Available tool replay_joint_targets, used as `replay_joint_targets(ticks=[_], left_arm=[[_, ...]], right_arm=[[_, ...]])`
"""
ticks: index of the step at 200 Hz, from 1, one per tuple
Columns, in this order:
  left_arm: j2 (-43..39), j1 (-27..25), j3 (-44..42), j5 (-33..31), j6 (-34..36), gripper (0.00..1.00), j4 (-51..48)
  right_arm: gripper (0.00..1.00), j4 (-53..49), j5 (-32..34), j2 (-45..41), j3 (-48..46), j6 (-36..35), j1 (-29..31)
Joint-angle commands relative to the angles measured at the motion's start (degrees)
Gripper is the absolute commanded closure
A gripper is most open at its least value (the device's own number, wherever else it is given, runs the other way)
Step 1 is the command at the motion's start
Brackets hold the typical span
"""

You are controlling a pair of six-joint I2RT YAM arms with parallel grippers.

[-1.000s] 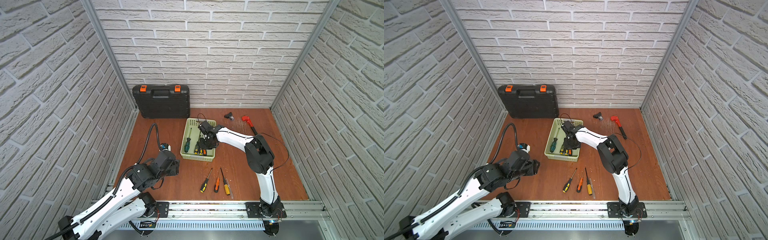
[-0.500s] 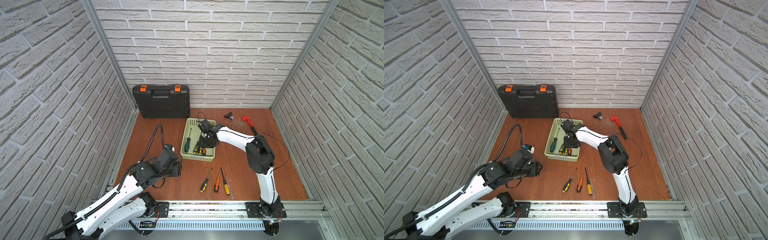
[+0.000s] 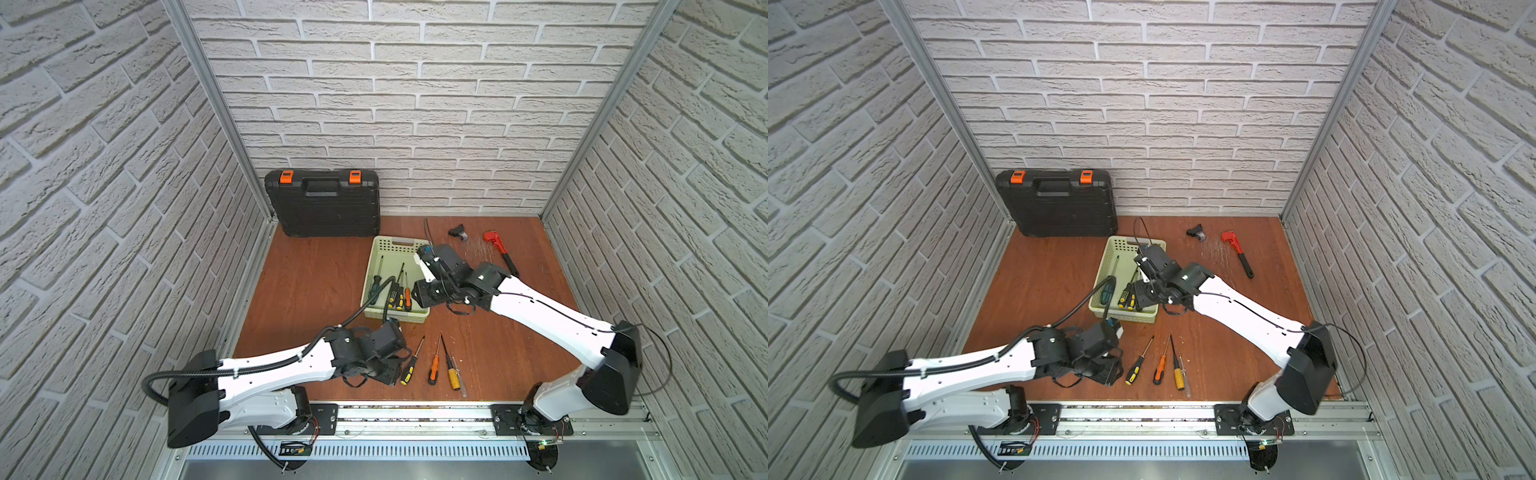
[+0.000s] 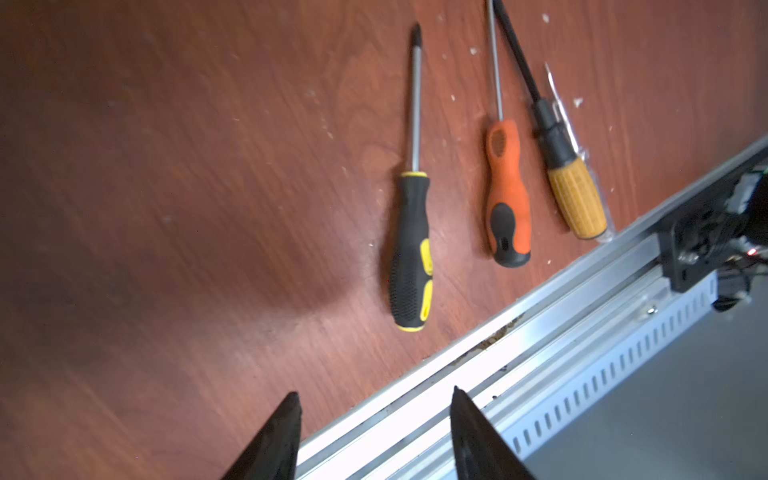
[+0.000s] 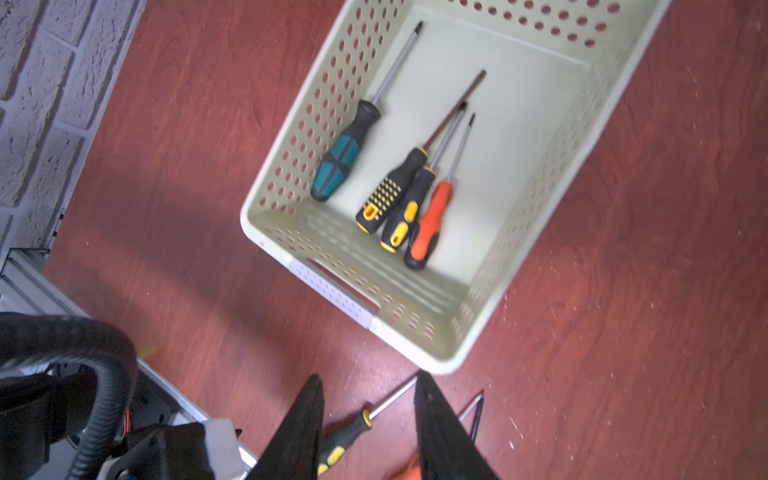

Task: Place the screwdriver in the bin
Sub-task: 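Open the right gripper and withdraw while the left gripper grasps the black-yellow screwdriver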

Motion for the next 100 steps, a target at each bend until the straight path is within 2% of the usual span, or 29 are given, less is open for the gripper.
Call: replay_joint_targets(ticks=[1,34,100], left_arm=[[4.4,-1.4,2.3,-2.9,-0.5,0.41,4.4],[9.9,-1.4,4.3,-2.8,0.4,0.38,5.9],[15.4,1.2,6.2,-0.5,2.6,0.39,5.7]], right_arm=[[0.62,-0.6,0.1,-6.9,-6.9,1.2,0.0],[0.61,-2.8,0.5,-14.9,-13.4,2.3,0.1],[0.59,-2.5,0.7,-18.2,-18.2,3.7,0.1]])
